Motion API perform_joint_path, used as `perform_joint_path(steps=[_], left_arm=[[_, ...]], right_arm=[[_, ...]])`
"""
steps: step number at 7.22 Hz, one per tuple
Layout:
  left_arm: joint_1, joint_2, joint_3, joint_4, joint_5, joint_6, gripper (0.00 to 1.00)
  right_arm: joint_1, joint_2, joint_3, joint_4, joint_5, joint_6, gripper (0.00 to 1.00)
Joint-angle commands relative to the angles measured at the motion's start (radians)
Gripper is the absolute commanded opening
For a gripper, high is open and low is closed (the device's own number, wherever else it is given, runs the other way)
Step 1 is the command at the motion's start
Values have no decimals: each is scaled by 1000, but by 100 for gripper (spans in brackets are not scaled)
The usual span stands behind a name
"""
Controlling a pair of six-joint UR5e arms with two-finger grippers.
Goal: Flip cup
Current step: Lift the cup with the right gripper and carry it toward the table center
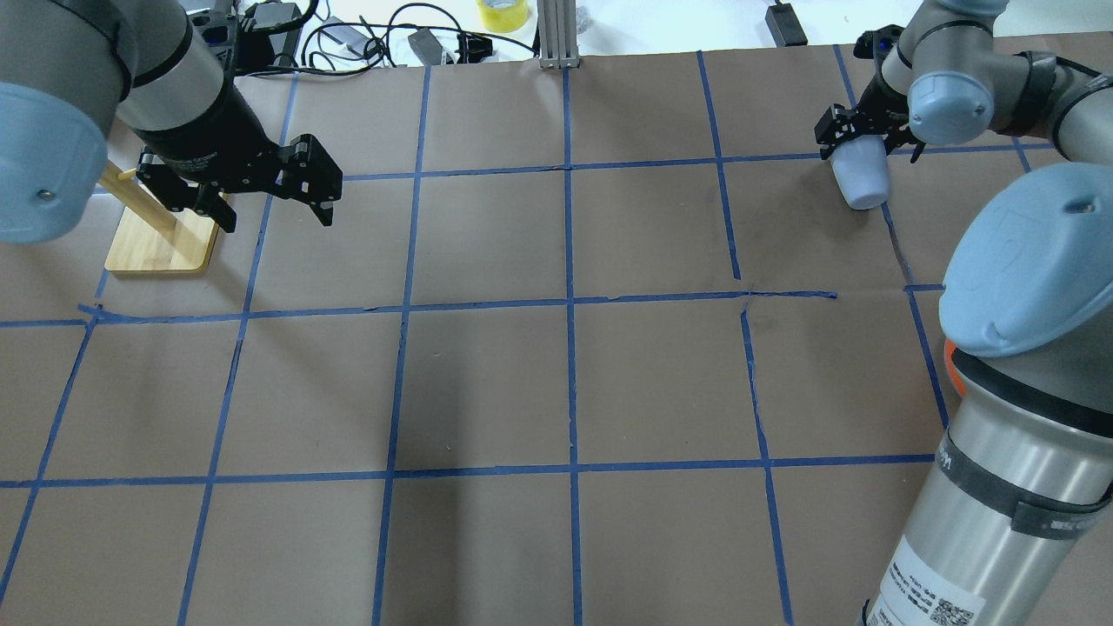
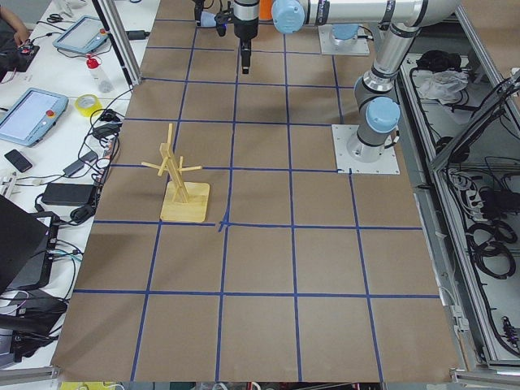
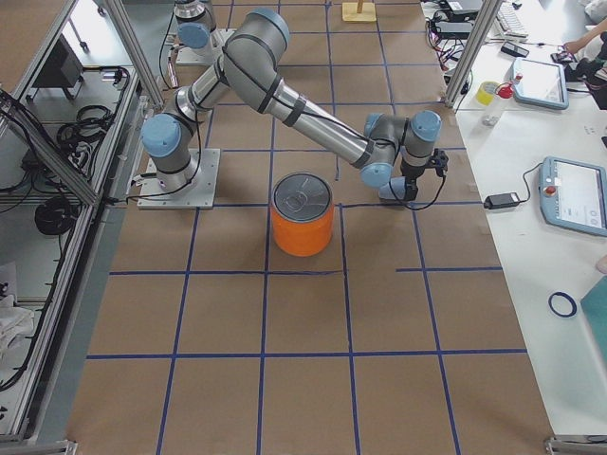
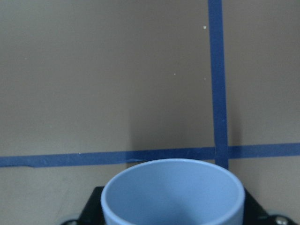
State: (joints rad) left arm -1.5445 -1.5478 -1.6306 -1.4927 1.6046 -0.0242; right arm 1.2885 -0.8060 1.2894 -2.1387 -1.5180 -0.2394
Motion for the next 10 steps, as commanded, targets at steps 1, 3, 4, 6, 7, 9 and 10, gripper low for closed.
perform_joint_path(steps=[1, 3, 4, 6, 7, 9, 10], left_arm=[[1, 6, 2, -3, 3, 15, 100], [1, 9, 2, -3, 1, 64, 100], [1, 8, 2, -6, 5, 57, 100], [45, 6, 5, 2, -5, 18, 100], [73, 6, 5, 26, -8, 15, 100], [76, 9, 2, 20, 1, 12, 100], [76, 9, 2, 19, -2, 15, 100]], right_arm=[[0, -9, -1, 3, -2, -15, 24], [5, -38, 1, 23, -7, -75, 3], [12, -62, 4, 55, -2, -77, 0], [163, -110, 11, 65, -17, -113, 0], [240, -114, 14, 63, -19, -115, 0], [381, -130, 25, 63, -4, -157, 0], [481, -131, 33, 59, -17, -169, 0]])
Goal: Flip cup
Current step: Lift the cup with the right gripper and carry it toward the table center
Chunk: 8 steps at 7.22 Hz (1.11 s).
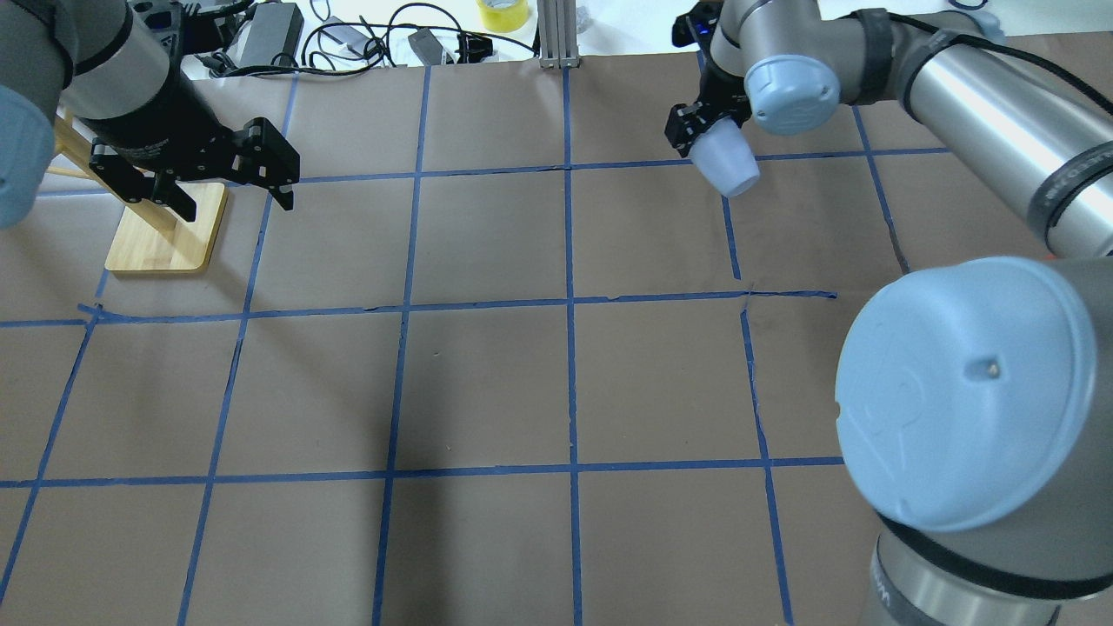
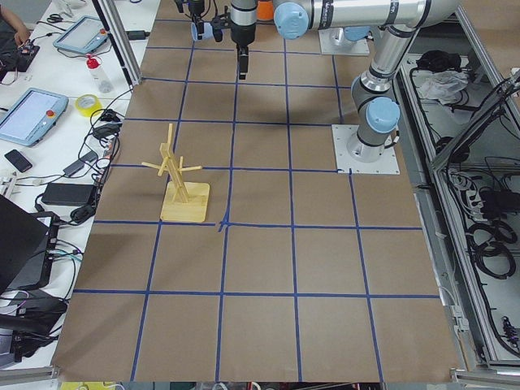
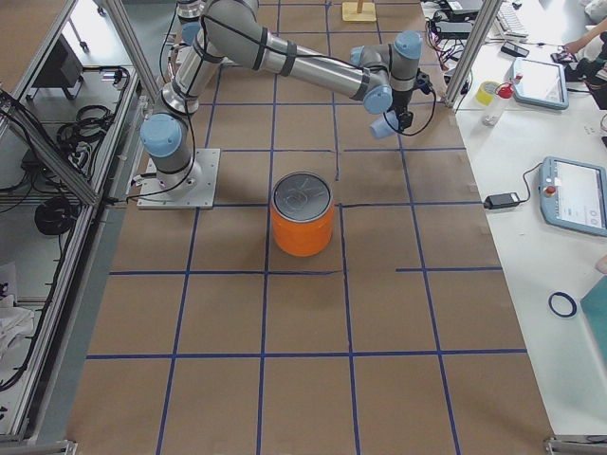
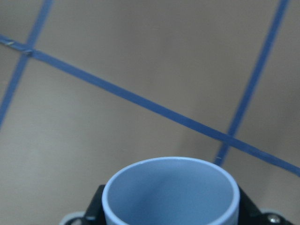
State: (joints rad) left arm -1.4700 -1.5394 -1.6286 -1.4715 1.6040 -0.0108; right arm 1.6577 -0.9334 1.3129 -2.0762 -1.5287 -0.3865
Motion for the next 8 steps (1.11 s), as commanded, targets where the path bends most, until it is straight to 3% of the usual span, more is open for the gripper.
perform_joint_path(steps=[1, 2, 6, 8], left_arm=[[2, -4, -1, 3, -1, 3, 100], [2, -2, -1, 4, 0, 5, 100], [2, 1, -1, -6, 5, 3, 100], [2, -7, -2, -4, 5, 5, 100]], right_arm=[[199, -4, 11, -8, -8, -31, 0], [262, -1, 12, -16, -7, -35, 0], [365, 2, 58, -18, 1, -535, 0], [370, 7, 130, -121, 8, -667, 0]])
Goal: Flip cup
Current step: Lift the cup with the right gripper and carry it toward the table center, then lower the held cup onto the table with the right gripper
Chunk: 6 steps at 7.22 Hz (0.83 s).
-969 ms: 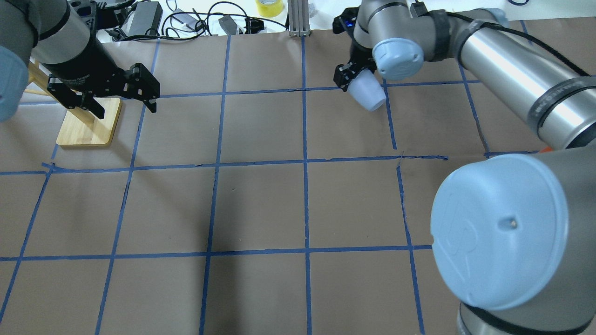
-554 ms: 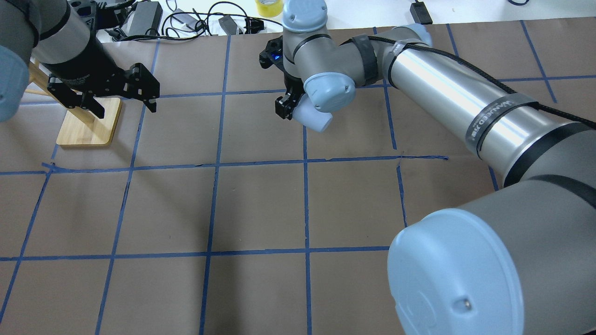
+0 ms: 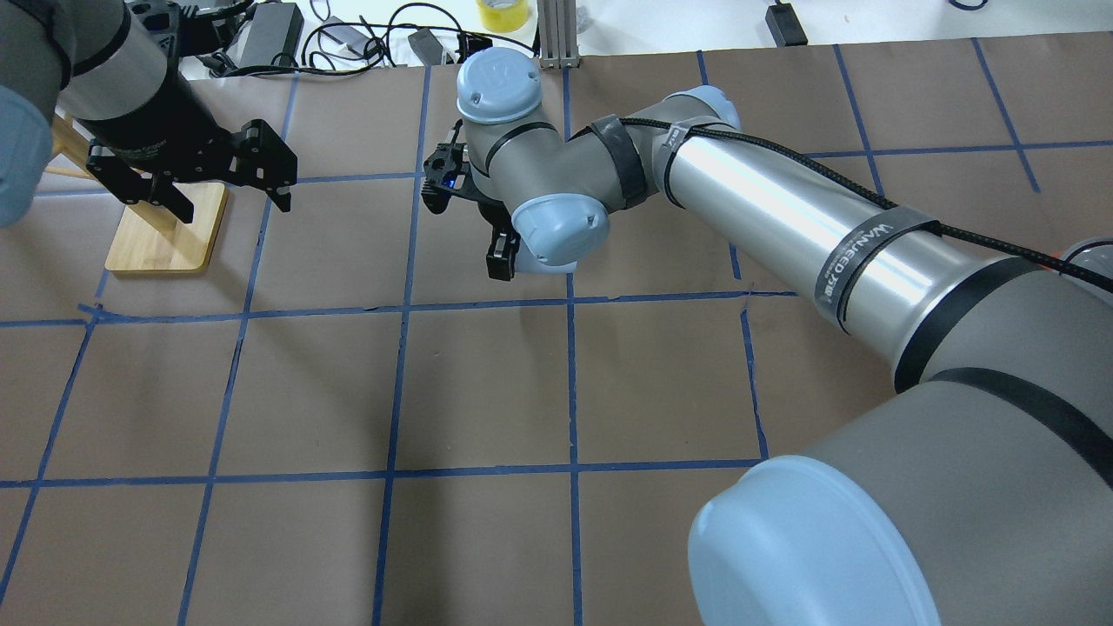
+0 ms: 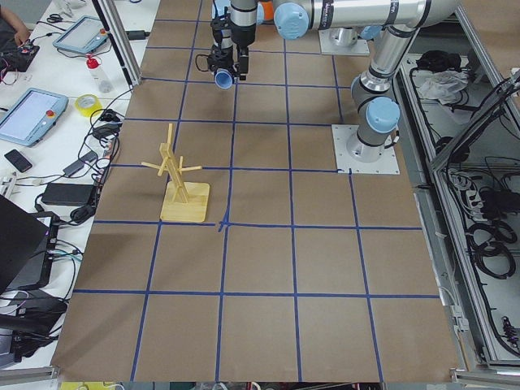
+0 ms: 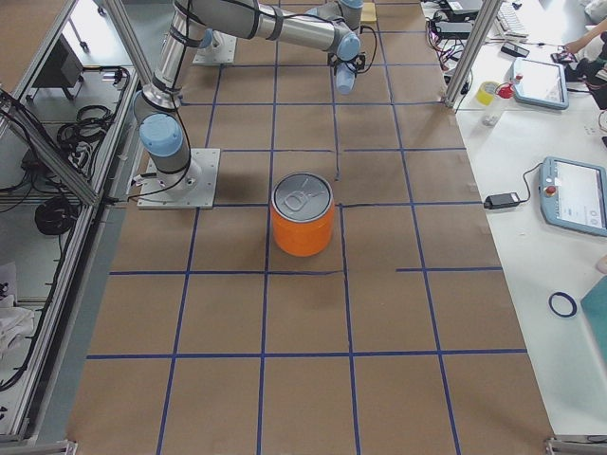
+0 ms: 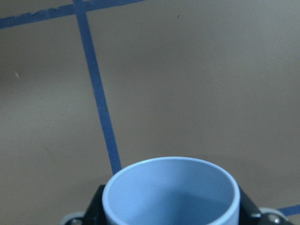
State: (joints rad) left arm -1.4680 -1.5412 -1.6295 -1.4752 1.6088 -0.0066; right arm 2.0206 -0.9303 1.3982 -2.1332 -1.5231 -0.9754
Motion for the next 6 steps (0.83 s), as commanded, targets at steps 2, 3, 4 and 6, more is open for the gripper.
perform_joint_path(steps=[2, 3, 4, 6], left_arm=[[0, -8, -1, -2, 0, 0, 100], [0, -13, -1, 0, 0, -1, 100], [0, -11, -1, 1, 0, -1, 100], [0, -11, -1, 0, 0, -1, 100]], right_arm=[[12, 2, 126, -189, 4, -75, 0], [12, 4, 122, -189, 4, -74, 0], [12, 4, 122, -188, 4, -18, 7], [12, -1, 125, -185, 3, -3, 32]])
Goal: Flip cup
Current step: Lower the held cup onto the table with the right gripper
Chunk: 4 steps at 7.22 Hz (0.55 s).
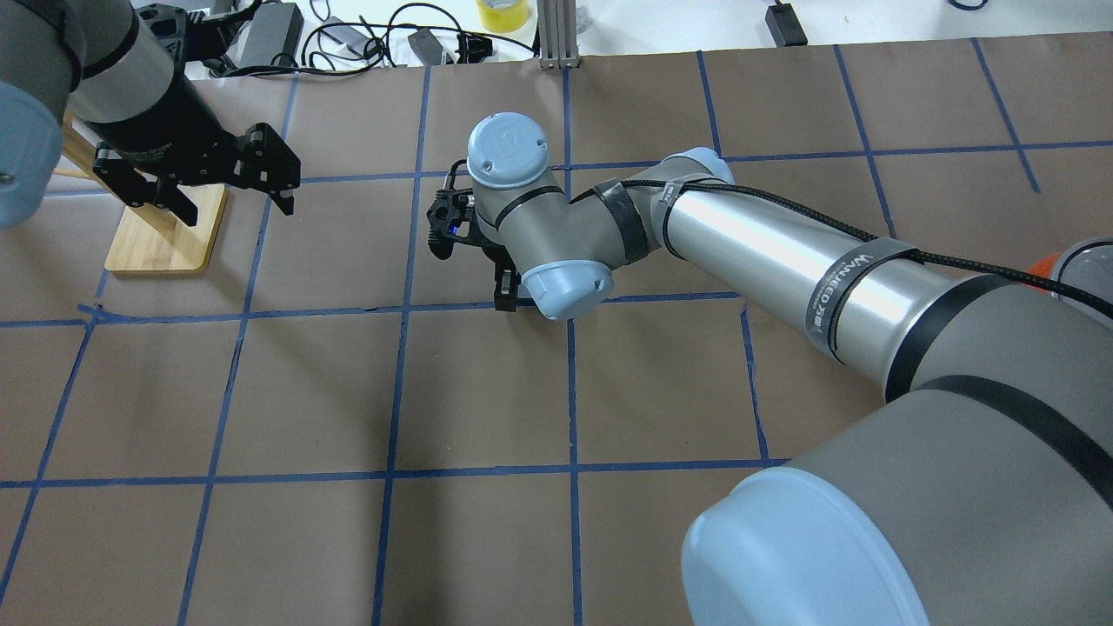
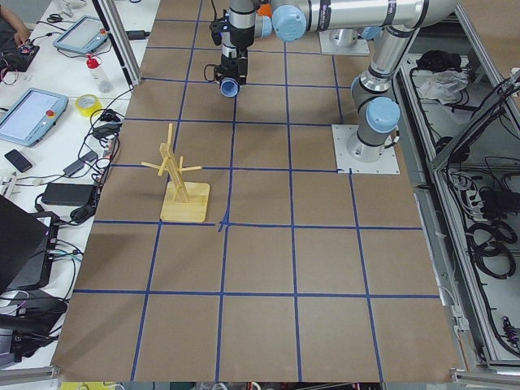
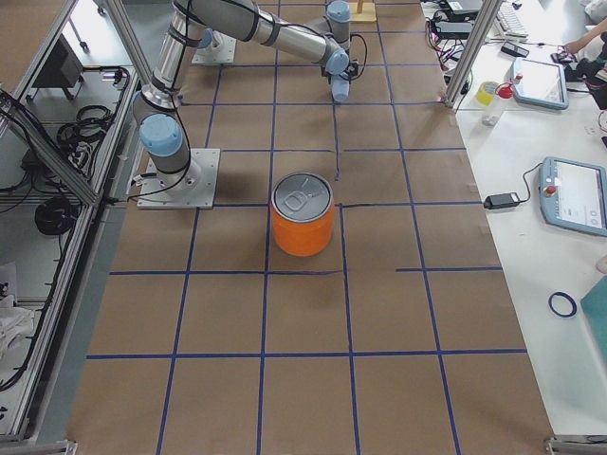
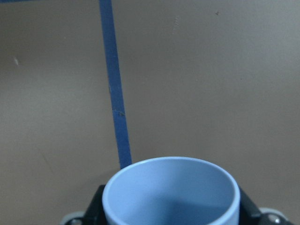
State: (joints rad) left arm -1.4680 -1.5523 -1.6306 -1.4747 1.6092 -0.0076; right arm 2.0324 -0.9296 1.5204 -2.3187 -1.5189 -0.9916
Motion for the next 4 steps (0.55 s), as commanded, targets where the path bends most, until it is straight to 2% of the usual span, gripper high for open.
perform_joint_path(steps=[1, 2, 3, 4], left_arm=[[2, -3, 0, -1, 0, 0, 100], [2, -3, 0, -1, 0, 0, 100], [2, -3, 0, -1, 0, 0, 100], [2, -3, -2, -1, 0, 0, 100]], right_arm=[[0, -3, 7, -1, 0, 13, 39], [0, -3, 7, -2, 0, 11, 46], [0, -2, 7, -4, 0, 5, 61], [0, -5, 7, -4, 9, 11, 65]])
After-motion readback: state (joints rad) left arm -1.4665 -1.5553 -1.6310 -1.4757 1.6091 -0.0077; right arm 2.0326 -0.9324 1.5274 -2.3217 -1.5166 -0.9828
